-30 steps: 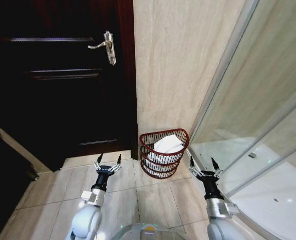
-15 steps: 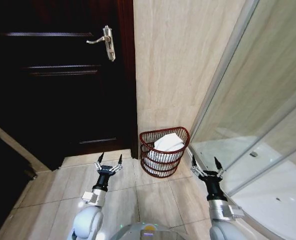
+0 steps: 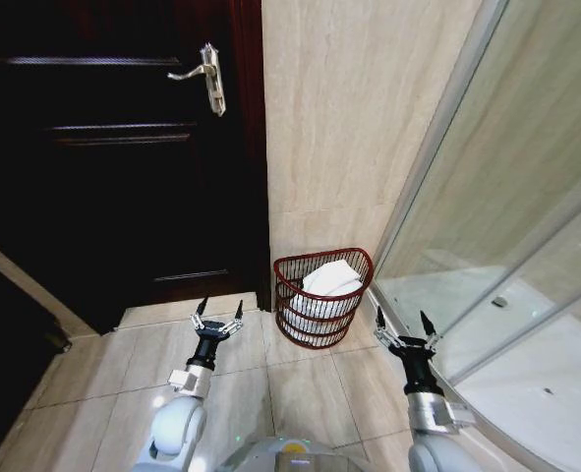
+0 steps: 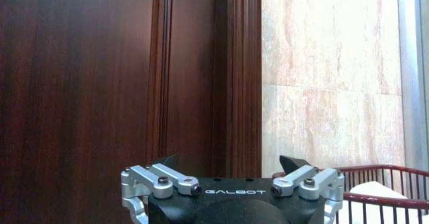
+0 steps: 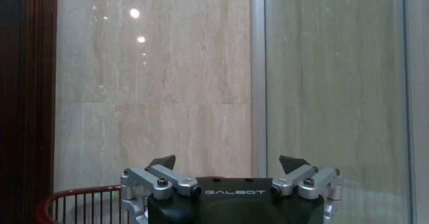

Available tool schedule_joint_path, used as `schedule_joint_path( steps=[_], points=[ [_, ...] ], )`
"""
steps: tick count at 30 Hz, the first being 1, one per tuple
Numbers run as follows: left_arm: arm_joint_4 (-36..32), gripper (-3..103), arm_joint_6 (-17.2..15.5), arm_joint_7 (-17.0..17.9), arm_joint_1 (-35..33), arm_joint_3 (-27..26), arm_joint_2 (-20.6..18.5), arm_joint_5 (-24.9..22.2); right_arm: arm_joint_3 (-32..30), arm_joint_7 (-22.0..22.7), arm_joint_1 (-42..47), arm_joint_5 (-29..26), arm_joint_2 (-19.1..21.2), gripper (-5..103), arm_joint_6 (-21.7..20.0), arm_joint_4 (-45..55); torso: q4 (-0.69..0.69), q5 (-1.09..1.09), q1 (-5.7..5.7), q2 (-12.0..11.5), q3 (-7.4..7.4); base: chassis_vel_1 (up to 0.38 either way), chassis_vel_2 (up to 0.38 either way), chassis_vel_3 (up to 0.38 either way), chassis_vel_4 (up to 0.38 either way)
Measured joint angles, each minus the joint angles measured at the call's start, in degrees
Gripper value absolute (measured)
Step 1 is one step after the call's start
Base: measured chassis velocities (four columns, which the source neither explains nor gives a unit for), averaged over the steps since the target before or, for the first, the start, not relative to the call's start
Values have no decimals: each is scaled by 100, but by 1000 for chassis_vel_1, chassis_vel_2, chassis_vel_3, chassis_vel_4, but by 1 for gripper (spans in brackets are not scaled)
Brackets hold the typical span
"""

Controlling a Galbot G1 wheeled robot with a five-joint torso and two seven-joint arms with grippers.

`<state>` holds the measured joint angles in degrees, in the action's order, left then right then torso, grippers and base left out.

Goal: Discard the used towel into the hamper.

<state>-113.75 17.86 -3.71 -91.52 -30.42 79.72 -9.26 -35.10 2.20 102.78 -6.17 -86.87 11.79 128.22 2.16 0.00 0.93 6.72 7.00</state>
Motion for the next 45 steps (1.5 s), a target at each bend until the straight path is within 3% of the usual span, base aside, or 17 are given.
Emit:
schedule_joint_path(
  steps=[12,22,39,45],
  points=[
    [30,100,-18,3,60,-24,-82,-47,64,-2,-23,83,-74,100,15,-47,0,0,3,16,11,-16,-18,-17,-12],
    [16,100,22,6,14,-48,-97,-81,258,271,87,217,-108,100,-85,200,0,0,5,23,16,-90,-80,-81,-85],
    [-31,100,15,23,20,-114,-52,-36,420,152,215,105,-103,100,-75,434,0,-1,7,29,21,-123,-128,-126,-113],
    [-65,100,9,26,12,-138,-59,-31,751,544,149,204,147,100,-96,481,-1,-1,6,31,22,-133,-244,-115,-23]
  ],
)
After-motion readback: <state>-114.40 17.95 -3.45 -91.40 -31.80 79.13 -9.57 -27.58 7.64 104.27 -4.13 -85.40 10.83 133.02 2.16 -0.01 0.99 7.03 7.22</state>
